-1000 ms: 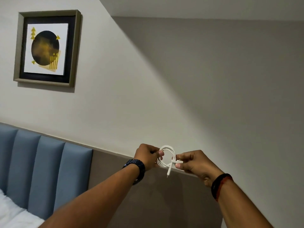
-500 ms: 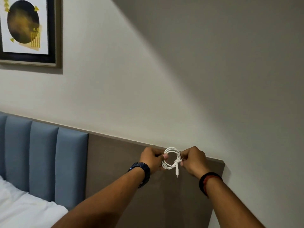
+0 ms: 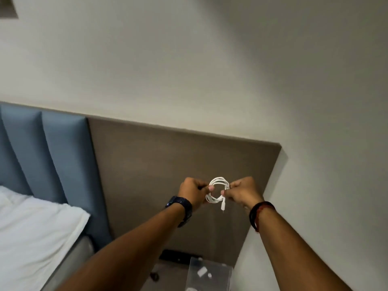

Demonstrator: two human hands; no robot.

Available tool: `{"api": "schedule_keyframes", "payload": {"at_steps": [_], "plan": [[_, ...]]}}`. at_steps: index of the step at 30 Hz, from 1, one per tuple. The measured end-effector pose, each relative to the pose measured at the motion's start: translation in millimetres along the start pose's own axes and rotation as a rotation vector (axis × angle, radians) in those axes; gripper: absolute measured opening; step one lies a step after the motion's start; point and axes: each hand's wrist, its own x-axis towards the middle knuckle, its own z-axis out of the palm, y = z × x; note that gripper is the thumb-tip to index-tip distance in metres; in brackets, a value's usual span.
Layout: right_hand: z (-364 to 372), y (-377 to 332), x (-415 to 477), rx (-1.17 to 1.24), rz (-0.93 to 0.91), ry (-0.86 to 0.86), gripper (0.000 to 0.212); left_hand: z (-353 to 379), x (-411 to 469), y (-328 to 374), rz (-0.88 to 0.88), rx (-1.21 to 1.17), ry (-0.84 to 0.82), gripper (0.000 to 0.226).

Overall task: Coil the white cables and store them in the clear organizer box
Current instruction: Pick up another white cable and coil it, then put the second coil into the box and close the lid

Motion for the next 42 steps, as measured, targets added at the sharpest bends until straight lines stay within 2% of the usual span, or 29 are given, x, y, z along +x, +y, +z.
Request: {"api": "schedule_keyframes", "payload": {"at_steps": [4,9,13,20,24,29,35,42], "plan": [[35.9,86.3,3.9,-0.01,0.112,-0.107,0.013,35.9,-10.2,-85.6,-0.102,0.079,-0.098,0.015],[110.0,232.5,12.7,-0.039,0.323,-0.149,0.018,100.2,-19.6,-225.4,-0.283,0.043,-0.191,0.013],[177.8,357.1,15.7,-0.052,0.436,-0.186,0.008,155.3,-19.0,-352.3,-0.439,0.074,-0.245,0.014],[261.8,506.5,14.1,-0.071,0.536,-0.201,0.015,220.4,-28.9,-518.8,-0.653,0.102,-0.235,0.013],[290.9,550.0,18.5,-0.147,0.477,-0.178,0.023,240.0,-25.1,-573.5,-0.563,0.306,-0.266,0.013],[308.8,574.9,13.9,-0.214,0.402,-0.215,0.024,245.2,-28.7,-597.3,-0.29,0.658,-0.282,0.013],[322.3,580.6,5.8,-0.247,0.387,-0.212,0.015,238.2,-32.0,-602.9,-0.079,0.844,-0.402,0.017],[328.0,579.3,4.0,-0.365,0.378,-0.152,0.008,237.2,-30.7,-598.8,0.025,0.954,-0.474,0.009]]}}
